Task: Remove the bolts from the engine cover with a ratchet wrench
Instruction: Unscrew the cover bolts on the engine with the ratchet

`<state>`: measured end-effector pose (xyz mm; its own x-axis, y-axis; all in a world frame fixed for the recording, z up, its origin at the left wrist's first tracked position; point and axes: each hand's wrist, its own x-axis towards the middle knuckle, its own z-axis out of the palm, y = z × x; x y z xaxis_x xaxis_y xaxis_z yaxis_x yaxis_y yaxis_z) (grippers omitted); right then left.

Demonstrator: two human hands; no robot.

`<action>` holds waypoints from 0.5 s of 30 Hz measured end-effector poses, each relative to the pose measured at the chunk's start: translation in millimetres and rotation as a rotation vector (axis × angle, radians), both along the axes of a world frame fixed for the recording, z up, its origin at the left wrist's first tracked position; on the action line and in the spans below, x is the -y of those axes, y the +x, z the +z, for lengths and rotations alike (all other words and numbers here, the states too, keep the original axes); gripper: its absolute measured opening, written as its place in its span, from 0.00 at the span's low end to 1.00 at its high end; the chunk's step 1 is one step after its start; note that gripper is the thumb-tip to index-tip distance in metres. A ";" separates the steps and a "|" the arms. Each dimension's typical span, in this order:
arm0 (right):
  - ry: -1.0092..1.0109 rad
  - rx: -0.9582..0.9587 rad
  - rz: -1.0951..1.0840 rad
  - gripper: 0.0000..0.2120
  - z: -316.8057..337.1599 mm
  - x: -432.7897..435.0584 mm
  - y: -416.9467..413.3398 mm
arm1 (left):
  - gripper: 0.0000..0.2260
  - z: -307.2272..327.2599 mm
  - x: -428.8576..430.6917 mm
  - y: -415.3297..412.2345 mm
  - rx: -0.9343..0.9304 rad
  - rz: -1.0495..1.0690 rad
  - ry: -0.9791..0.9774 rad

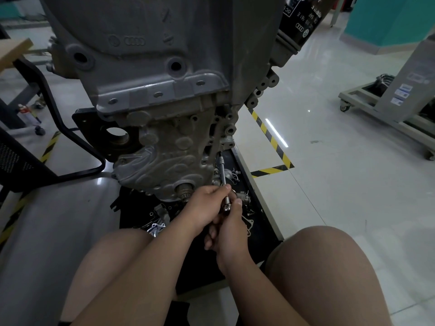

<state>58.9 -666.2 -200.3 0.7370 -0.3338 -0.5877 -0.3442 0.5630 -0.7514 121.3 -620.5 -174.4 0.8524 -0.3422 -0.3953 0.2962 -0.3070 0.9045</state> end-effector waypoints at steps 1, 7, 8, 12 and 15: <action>0.017 0.007 -0.006 0.32 0.6 -0.4 -0.4 | 0.16 0.0 0.2 0.2 -0.003 -0.002 0.003; 0.053 0.021 -0.011 0.33 2.1 0.3 -0.2 | 0.16 -1.7 0.9 -0.2 0.006 -0.011 -0.010; 0.047 0.014 -0.003 0.33 2.2 0.4 -0.2 | 0.16 -2.5 0.5 -0.7 0.012 -0.011 -0.009; -0.013 -0.015 0.027 0.33 2.0 0.9 -0.2 | 0.15 -3.7 -0.7 -1.2 0.004 0.008 -0.028; -0.138 -0.020 0.030 0.32 1.1 1.4 -1.8 | 0.14 -3.0 0.2 -0.6 -0.016 0.041 -0.079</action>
